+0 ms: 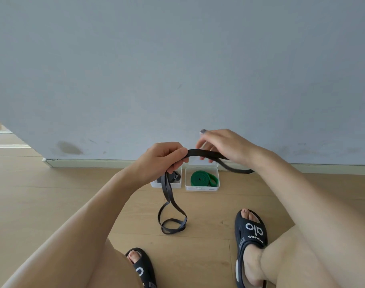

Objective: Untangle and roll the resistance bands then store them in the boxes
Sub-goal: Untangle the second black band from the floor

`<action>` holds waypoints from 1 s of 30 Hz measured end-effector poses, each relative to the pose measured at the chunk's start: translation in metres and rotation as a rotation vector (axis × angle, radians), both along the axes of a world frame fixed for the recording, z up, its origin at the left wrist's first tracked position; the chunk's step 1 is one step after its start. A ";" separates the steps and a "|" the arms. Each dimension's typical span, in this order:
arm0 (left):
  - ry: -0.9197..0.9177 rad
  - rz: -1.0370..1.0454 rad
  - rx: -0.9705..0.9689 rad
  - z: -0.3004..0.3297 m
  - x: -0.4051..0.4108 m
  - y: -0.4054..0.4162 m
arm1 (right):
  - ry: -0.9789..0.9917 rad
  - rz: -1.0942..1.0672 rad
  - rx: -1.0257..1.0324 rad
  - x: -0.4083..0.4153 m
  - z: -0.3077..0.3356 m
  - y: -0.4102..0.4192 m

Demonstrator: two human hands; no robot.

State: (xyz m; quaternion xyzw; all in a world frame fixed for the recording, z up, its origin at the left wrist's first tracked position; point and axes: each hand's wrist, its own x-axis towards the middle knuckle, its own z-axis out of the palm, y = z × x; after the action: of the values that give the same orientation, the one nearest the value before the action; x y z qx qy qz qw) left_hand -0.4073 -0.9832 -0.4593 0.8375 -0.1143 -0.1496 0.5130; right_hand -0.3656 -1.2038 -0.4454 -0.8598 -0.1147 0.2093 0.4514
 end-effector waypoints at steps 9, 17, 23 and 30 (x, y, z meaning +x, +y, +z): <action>0.029 -0.021 0.022 -0.004 0.003 0.002 | -0.228 0.033 -0.070 0.001 0.004 0.008; 0.055 0.008 0.167 -0.006 0.005 0.024 | -0.218 -0.026 -0.191 0.012 0.005 -0.021; -0.015 -0.019 0.081 0.004 -0.005 0.005 | -0.017 0.012 -0.132 0.002 -0.002 -0.004; -0.016 -0.040 0.048 0.004 -0.003 -0.010 | -0.090 0.097 -0.032 -0.009 -0.007 0.030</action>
State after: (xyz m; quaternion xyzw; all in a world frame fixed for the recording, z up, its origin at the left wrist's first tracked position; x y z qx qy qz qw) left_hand -0.4103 -0.9934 -0.4557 0.8483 -0.1314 -0.1558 0.4887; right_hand -0.3743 -1.1740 -0.4524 -0.8689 -0.1731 0.1940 0.4213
